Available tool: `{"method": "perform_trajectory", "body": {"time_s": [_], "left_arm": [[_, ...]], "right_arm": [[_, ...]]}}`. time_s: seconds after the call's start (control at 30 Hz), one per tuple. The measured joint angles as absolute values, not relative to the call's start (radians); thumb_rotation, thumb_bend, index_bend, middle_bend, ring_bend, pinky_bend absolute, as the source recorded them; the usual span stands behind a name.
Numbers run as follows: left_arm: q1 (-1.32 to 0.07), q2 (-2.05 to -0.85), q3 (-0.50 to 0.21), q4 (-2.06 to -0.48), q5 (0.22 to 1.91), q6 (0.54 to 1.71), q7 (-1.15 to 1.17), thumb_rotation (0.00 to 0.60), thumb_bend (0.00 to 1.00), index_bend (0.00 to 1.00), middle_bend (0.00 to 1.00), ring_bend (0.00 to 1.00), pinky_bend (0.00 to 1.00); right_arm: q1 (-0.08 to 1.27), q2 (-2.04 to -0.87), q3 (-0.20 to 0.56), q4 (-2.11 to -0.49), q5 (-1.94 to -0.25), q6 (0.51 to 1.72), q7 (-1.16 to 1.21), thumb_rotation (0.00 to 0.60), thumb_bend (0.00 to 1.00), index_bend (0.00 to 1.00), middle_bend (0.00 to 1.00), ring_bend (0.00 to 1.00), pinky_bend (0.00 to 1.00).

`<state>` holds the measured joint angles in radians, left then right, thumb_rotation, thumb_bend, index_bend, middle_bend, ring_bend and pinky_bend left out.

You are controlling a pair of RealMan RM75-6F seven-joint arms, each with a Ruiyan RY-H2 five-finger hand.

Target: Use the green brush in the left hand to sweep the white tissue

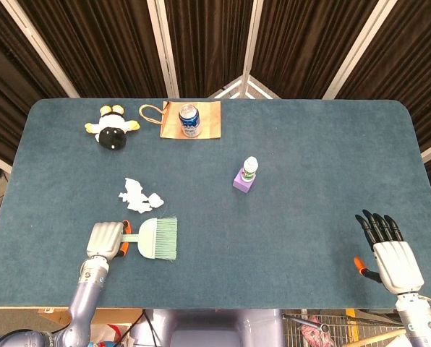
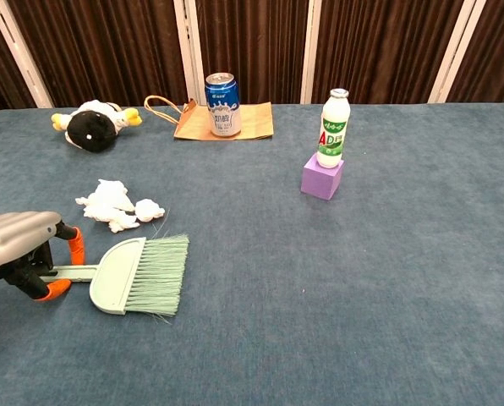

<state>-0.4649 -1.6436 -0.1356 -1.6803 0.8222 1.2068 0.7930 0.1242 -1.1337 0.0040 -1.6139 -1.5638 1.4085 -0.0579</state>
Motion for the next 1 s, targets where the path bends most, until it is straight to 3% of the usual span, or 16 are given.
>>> {"method": "perform_trajectory", "body": {"time_s": [0.3,0.63,1.0], "left_arm": [[-0.501,-1.579,-0.198,-1.764,0.900,1.261,0.787,0.600,0.73,0.77,1.00,1.00,1.00],[-0.654,-1.567,-0.322,-1.737,0.780,1.234,0.925,0.600,0.73,0.77,1.00,1.00,1.00],[-0.747,-1.628,-0.313,-1.570,0.623,1.188,1.007,0.600,0.74,0.78,1.00,1.00,1.00]], "right_arm": [[0.125,-1.135,0.005,-1.617,-1.561,1.405,-0.059,0.600,0.32,0.00,0.00,0.00,0.01],[0.127,-1.134,0.011,-1.618,-1.542,1.394,-0.046,0.600,0.32,0.00,0.00,0.00,0.01],[0.127,-1.130,0.010,-1.624,-1.535,1.388,-0.044,0.600,0.32,0.00,0.00,0.00,0.01]]}}
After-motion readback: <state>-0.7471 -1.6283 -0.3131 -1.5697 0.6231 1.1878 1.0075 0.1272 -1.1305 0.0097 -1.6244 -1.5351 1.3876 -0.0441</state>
